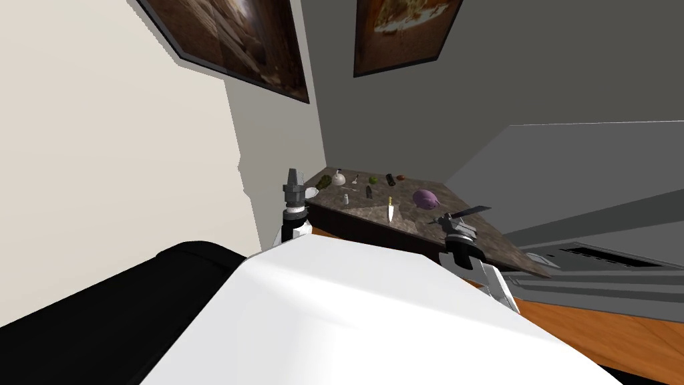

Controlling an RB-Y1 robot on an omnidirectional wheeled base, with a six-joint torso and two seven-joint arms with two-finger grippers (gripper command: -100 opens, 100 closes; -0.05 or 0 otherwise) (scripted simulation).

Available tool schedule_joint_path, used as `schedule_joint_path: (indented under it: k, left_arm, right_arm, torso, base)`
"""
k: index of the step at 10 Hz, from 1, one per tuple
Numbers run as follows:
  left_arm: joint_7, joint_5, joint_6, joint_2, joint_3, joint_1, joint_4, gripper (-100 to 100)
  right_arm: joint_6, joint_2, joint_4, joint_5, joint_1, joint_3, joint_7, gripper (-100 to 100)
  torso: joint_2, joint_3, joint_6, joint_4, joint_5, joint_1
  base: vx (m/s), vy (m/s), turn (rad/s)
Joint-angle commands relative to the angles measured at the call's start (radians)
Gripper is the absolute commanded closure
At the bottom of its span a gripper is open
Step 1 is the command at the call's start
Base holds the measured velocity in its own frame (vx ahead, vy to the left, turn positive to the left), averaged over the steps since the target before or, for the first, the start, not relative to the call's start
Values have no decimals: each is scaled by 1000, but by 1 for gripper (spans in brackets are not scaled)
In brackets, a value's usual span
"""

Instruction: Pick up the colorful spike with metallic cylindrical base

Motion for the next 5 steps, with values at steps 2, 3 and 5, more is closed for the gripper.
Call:
schedule_joint_path:
  k: [2, 3, 5]
  left_arm:
    - [0, 0, 0, 0, 0, 0, 0, 0]
    - [0, 0, 0, 0, 0, 0, 0, 0]
    - [0, 0, 0, 0, 0, 0, 0, 0]
  right_arm:
    - [33, 44, -93, 15, 56, -14, 0, 100]
    - [33, 44, -104, 15, 56, -14, 0, 100]
    - [34, 39, -94, 14, 53, -14, -1, 0]
  torso:
    - [1, 0, 0, -1, -1, -1]
    - [0, 0, 0, 0, 0, -1]
    - [-1, 0, -1, 0, 0, 2]
  base:
    - [-7, -58, 109]
    - [-4, -24, -4]
    - [0, -4, -3]
